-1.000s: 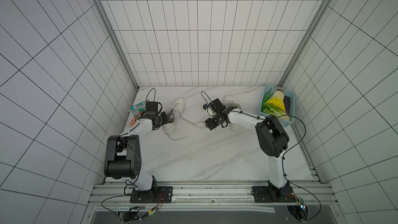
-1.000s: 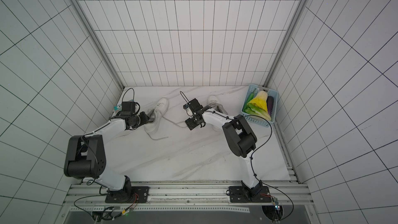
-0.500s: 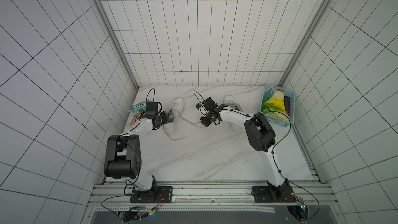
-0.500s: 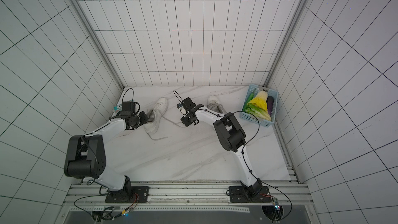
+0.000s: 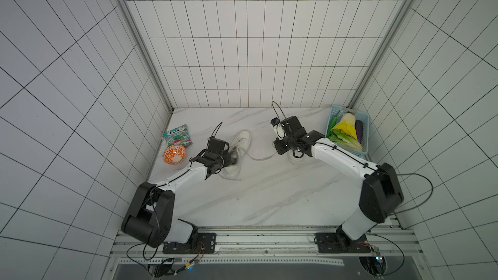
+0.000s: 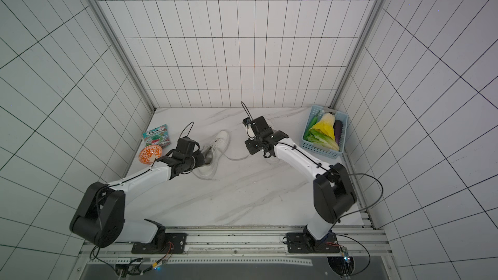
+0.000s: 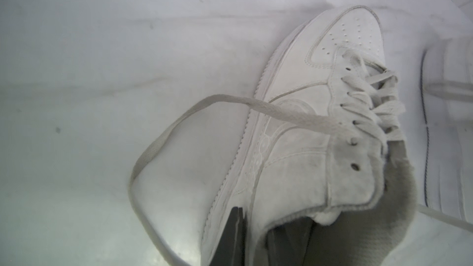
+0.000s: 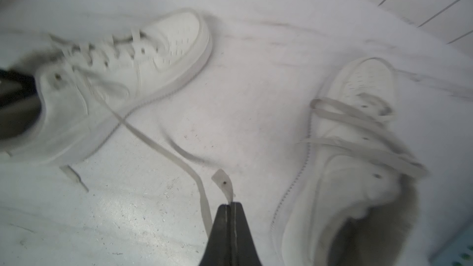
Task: Tie the shoes
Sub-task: Move the shoe to the center of the board, then cross the shoelace with the shoelace.
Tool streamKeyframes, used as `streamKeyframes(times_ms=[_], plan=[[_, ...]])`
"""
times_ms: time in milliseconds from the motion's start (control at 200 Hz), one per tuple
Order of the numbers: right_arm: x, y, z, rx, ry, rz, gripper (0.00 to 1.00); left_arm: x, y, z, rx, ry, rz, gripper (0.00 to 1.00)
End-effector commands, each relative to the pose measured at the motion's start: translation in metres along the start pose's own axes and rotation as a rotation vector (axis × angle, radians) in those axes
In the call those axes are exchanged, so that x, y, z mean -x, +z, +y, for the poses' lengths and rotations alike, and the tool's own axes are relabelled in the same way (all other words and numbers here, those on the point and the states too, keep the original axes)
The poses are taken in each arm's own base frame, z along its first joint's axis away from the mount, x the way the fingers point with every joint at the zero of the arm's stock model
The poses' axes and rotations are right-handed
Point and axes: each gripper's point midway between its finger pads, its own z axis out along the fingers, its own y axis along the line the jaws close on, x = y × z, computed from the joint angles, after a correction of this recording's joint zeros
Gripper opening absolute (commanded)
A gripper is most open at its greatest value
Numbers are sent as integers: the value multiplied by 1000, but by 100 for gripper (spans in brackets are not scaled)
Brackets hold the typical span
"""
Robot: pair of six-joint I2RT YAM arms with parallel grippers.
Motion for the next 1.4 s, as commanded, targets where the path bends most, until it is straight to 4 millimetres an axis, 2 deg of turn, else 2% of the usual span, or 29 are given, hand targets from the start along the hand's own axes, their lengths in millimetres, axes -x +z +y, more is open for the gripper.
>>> streamKeyframes(times_ms=[0,90,230,330,415,520,585,680,805,910,1139,1394], plan=[[-35,-27,-32,-139,53,48,0,-31,-9,-18,-27,-122,-9,6],[-46,-50,-47,-172,101,23,0,-52,-9,-27,-22,-140,-11,6],[-65,-60,-52,-179,133,49,0,-66,-5,-40,-5,-120,-16,9],[-75,-60,-53,-184,147,59,0,-67,-1,-49,-6,-119,-9,23],[-80,-61,-54,-189,158,63,0,-62,-4,-51,-1,-108,-18,37],[-85,-64,-55,-182,179,56,0,-43,-24,-45,32,-69,-86,53],[-87,-66,-54,-173,186,52,0,-29,-37,-34,51,-56,-126,59],[-90,-70,-54,-167,195,48,0,-18,-51,-5,88,-85,-137,64],[-93,-72,-53,-161,205,50,0,-25,-50,37,128,-124,-101,65],[-95,-72,-52,-158,215,55,0,-33,-46,56,166,-88,-84,64],[-109,-72,-48,-144,241,82,0,-34,-23,54,242,-1,-3,65],[-147,-56,-44,-148,313,146,0,-36,18,56,301,28,43,64]])
